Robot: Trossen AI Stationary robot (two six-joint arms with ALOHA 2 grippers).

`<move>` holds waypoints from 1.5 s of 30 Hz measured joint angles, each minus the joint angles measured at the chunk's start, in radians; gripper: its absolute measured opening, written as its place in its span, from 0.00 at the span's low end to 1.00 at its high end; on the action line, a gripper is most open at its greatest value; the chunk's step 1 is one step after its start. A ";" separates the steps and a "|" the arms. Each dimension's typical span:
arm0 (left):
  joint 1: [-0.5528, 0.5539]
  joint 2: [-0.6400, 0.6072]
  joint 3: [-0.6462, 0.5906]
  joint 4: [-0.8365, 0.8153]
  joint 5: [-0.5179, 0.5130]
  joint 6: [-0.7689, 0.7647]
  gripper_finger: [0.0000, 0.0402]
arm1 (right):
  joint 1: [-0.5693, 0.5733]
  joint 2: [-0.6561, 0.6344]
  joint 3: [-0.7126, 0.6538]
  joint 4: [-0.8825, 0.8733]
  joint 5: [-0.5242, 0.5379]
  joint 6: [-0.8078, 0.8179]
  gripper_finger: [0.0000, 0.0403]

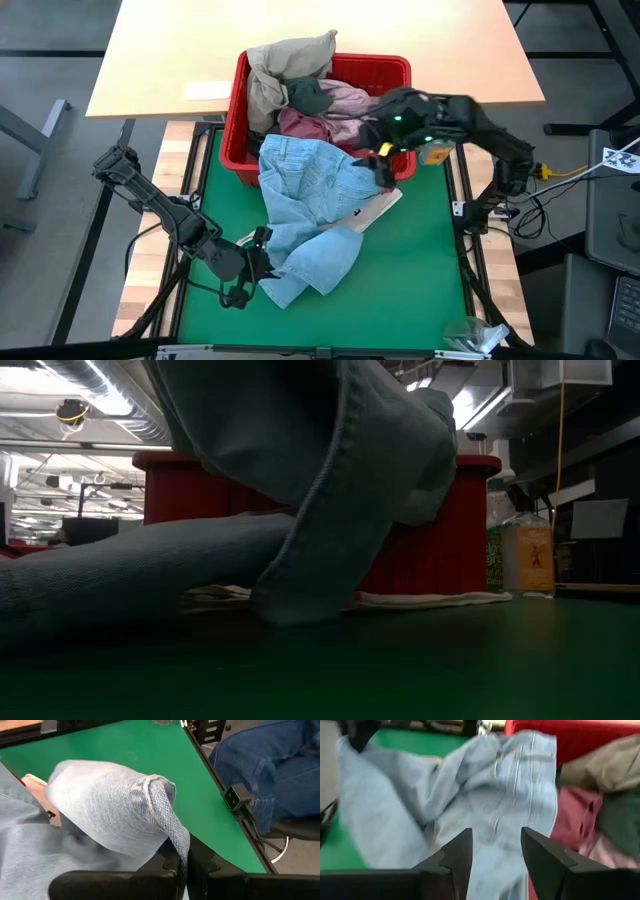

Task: Fold laundry
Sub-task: Fold the blue jeans

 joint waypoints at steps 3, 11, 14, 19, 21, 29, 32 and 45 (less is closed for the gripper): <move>0.000 0.000 0.000 0.002 -0.002 0.000 0.01 | 0.002 0.054 0.000 0.068 0.012 -0.018 0.41; 0.000 0.000 0.000 0.004 -0.003 0.000 0.01 | -0.034 0.213 -0.001 0.304 0.079 -0.134 0.41; 0.000 0.000 0.000 0.004 -0.003 0.000 0.01 | -0.059 0.266 -0.001 0.428 0.078 -0.134 0.41; -0.005 0.000 0.000 0.003 -0.004 0.000 0.01 | -0.114 0.320 -0.001 0.508 0.006 -0.123 0.41; -0.006 0.000 0.000 0.003 -0.003 0.001 0.01 | -0.136 0.340 -0.001 0.532 -0.030 -0.085 0.41; -0.006 0.000 0.000 0.002 -0.003 0.001 0.01 | -0.203 0.394 -0.001 0.539 -0.146 0.039 0.41; -0.006 0.000 0.000 0.002 -0.003 0.001 0.01 | -0.218 0.411 -0.001 0.539 -0.178 0.076 0.41; -0.006 0.000 0.000 -0.008 -0.002 0.001 0.01 | -0.227 0.421 0.000 0.443 -0.430 0.089 0.41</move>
